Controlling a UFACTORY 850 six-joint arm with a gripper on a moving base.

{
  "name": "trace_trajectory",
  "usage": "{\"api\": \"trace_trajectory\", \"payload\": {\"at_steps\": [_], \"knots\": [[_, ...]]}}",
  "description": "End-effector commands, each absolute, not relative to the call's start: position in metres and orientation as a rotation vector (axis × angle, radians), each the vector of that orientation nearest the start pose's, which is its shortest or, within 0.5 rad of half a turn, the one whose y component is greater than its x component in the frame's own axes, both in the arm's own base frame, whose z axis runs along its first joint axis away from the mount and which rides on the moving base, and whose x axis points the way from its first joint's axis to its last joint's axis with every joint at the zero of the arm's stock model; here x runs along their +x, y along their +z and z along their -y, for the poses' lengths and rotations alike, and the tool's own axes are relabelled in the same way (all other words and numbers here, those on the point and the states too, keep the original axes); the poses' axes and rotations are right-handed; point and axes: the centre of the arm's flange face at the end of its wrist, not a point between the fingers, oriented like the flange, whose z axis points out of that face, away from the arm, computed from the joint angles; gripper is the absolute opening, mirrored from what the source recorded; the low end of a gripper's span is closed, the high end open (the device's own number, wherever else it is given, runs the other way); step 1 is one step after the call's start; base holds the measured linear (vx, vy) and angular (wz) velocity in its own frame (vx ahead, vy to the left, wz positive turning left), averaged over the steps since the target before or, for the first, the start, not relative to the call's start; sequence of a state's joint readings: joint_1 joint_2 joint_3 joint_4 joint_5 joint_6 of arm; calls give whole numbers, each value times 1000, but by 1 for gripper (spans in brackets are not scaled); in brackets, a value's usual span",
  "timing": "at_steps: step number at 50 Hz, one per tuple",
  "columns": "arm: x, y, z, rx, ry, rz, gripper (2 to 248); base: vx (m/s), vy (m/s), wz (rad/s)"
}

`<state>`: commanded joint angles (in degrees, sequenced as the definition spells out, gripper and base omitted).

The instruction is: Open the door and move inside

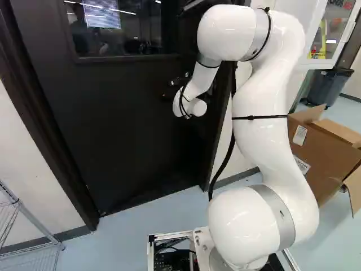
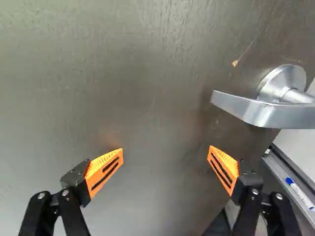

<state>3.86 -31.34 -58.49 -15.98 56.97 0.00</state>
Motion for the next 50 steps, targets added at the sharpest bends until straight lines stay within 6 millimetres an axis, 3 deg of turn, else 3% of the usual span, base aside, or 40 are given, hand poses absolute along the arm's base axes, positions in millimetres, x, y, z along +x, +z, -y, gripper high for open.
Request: {"api": "trace_trajectory", "payload": {"at_steps": [38,50], "knots": [[692,360,-90,-2107,-2060,578,247,0,0,0],[700,359,-93,-2097,-2068,583,247,0,0,0]]}}
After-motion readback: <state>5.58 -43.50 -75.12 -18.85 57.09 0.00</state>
